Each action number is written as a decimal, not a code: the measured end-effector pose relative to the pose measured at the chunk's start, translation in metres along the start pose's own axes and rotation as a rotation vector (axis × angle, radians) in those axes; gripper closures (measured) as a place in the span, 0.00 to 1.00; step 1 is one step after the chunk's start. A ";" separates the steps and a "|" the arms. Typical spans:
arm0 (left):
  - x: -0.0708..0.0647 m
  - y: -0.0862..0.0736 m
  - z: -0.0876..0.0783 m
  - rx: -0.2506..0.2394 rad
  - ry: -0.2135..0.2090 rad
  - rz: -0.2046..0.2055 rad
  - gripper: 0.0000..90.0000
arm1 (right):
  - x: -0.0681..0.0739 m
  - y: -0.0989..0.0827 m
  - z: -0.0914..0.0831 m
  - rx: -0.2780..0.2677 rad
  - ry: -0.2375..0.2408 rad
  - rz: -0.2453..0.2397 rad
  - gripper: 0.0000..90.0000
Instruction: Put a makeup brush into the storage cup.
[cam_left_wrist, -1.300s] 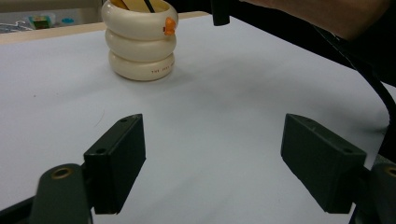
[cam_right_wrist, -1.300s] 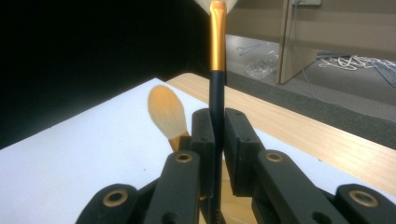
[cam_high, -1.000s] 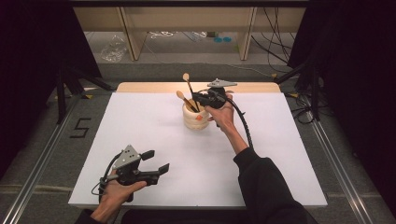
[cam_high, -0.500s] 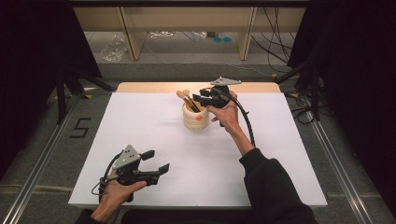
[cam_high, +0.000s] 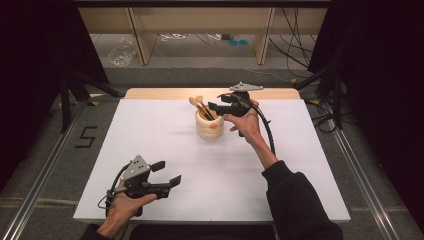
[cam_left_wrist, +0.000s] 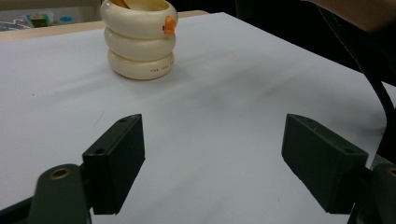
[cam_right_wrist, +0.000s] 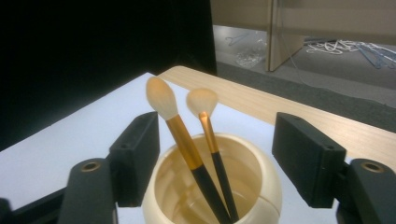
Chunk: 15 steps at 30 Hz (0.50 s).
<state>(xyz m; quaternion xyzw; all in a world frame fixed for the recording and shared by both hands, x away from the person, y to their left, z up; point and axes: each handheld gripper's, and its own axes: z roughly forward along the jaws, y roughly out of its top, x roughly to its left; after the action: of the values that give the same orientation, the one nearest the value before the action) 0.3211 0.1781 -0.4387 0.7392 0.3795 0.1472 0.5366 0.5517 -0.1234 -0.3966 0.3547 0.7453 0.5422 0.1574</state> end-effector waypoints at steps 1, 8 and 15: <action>0.000 0.000 0.000 -0.001 0.001 0.000 0.23 | 0.000 0.000 -0.001 0.002 -0.005 0.009 0.33; 0.000 0.000 0.000 0.000 0.001 0.000 0.23 | 0.001 0.000 -0.008 -0.001 -0.021 0.013 0.26; 0.000 0.000 -0.001 -0.003 0.000 0.004 0.23 | 0.006 0.001 -0.021 0.012 -0.021 -0.001 0.24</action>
<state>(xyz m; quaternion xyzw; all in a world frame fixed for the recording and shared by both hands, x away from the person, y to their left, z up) 0.3210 0.1788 -0.4385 0.7391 0.3777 0.1486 0.5375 0.5346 -0.1332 -0.3873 0.3610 0.7470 0.5339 0.1630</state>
